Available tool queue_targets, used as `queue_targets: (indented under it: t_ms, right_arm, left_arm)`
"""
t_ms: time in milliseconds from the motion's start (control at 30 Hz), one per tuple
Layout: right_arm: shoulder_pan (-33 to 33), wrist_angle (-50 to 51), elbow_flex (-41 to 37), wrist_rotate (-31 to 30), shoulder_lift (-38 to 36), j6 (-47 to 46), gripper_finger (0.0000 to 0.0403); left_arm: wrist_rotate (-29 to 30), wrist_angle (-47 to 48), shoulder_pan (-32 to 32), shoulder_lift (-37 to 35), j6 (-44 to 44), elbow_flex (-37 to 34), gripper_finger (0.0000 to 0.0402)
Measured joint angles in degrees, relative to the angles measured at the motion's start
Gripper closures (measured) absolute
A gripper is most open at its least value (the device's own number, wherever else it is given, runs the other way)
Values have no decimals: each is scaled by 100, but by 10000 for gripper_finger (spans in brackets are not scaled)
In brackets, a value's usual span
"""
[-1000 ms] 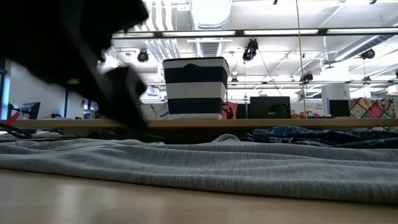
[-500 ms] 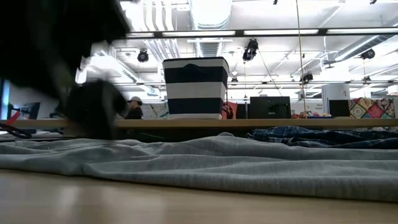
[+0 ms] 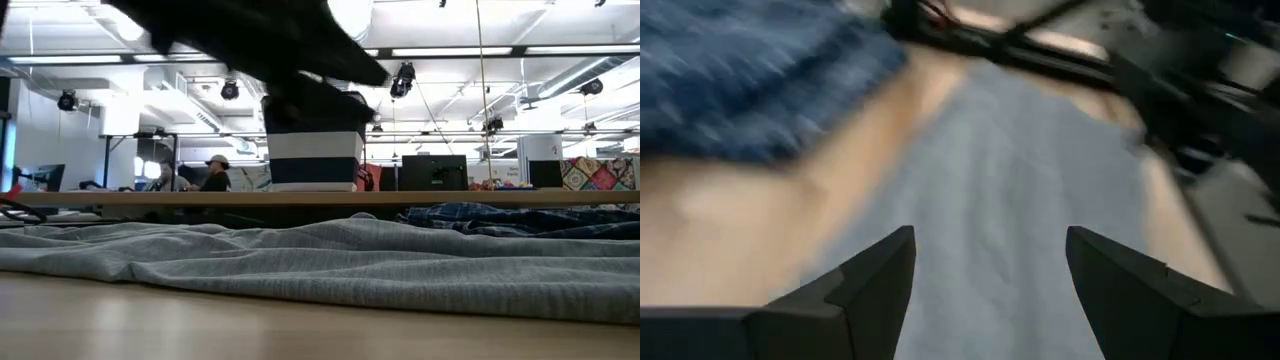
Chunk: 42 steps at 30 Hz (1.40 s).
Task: Fold Laundry from Bin
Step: Fold the gray shirt
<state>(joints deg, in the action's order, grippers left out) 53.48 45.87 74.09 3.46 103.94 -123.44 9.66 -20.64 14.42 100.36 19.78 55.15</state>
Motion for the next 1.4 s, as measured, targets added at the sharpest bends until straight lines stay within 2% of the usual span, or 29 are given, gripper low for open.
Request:
queue_targets:
  t_ms: [167,300,467,667,767,867,1033,1167,1267,1333,1400]
  right_arm:
    - [54,3,386,141,408,-74,394]
    - [78,28,338,52,423,-417,394]
    - [105,-111,307,-4,504,-389,394]
    - [286,-999,244,90,766,-443,394]
    - [314,-731,475,265,667,-457,394]
    - [354,201,631,265,277,-411,394]
    - [194,689,338,-336,57,-304,394]
    - [-104,-198,-11,-781,52,18,394]
    - [-302,-903,-215,-896,227,424,394]
    - [-339,-1066,-258,-753,303,522,394]
    - [-255,-1137,-274,-324,312,524,394]
  left_arm:
    - [-529,343,-463,1190,-494,1136,157]
    - [-681,736,-557,2116,-394,1890,157]
    - [-769,949,-575,2654,-283,2338,157]
    - [-790,1059,-606,2716,-319,2234,157]
    - [-871,1057,-625,2673,-336,2148,157]
    - [-884,1064,-628,2641,-338,2112,157]
    - [-919,1037,-628,2613,-327,2101,157]
    - [-918,1065,-630,2597,-323,2097,157]
    - [-919,1090,-630,2597,-318,2097,157]
    - [-921,1118,-632,2592,-312,2097,157]
    - [-923,1124,-636,2592,-308,2097,157]
